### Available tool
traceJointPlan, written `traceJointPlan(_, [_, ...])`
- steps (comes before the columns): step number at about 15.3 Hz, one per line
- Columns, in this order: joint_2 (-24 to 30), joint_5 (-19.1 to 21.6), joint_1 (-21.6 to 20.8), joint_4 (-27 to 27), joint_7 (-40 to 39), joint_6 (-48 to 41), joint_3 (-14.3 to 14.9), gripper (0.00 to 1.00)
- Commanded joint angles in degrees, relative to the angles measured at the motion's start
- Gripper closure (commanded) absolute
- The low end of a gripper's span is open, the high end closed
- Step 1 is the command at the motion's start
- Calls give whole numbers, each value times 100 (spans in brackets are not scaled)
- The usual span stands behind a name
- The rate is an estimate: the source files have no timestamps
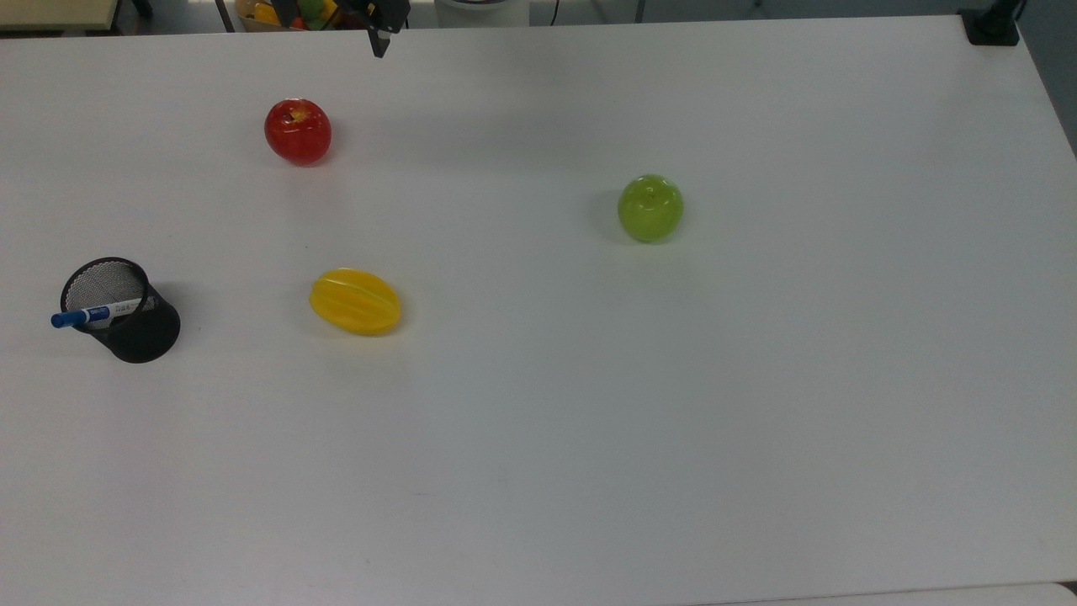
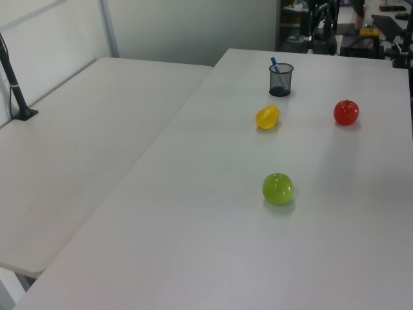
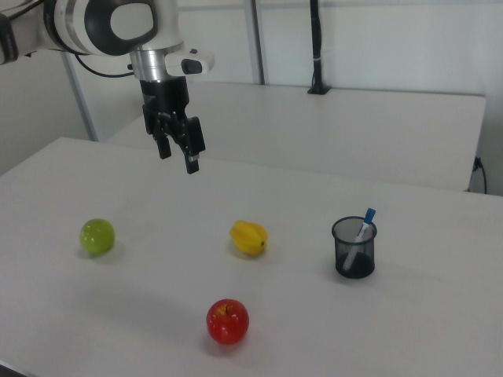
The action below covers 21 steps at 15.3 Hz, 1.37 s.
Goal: Take marker pen
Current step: 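Move the gripper over to the black mesh pen cup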
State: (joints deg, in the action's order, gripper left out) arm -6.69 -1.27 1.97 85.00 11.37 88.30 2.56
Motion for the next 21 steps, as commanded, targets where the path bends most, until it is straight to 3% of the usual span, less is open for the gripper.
traceJointPlan(1, [89, 344, 171, -78, -135, 11, 112, 0])
traceJointPlan(7, [98, 900, 480, -80, -416, 47, 122, 0])
traceJointPlan(17, [-226, 962, 454, -36, -566, 1540, 69, 0])
traceJointPlan(21, [-298, 989, 410, -45, -513, 1594, 78, 0])
